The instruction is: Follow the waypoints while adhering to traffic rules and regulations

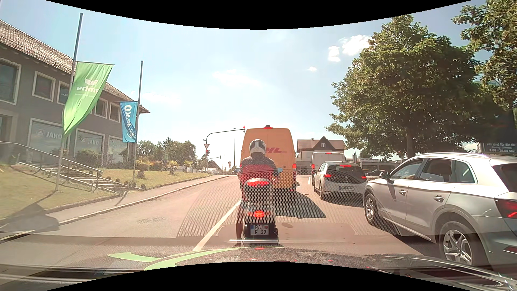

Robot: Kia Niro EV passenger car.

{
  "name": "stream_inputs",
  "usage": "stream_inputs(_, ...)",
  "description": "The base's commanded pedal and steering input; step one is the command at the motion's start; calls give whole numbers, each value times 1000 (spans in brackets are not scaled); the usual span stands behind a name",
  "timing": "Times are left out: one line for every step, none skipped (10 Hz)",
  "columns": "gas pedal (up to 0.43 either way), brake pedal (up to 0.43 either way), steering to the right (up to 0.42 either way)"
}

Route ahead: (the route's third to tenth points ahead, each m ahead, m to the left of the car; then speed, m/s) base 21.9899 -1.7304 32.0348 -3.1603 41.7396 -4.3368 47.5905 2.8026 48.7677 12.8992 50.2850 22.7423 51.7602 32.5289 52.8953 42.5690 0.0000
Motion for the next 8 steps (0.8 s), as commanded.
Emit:
stream_inputs(0,250,19)
stream_inputs(0,250,19)
stream_inputs(0,250,19)
stream_inputs(0,250,19)
stream_inputs(0,250,19)
stream_inputs(0,250,19)
stream_inputs(0,250,19)
stream_inputs(0,250,19)
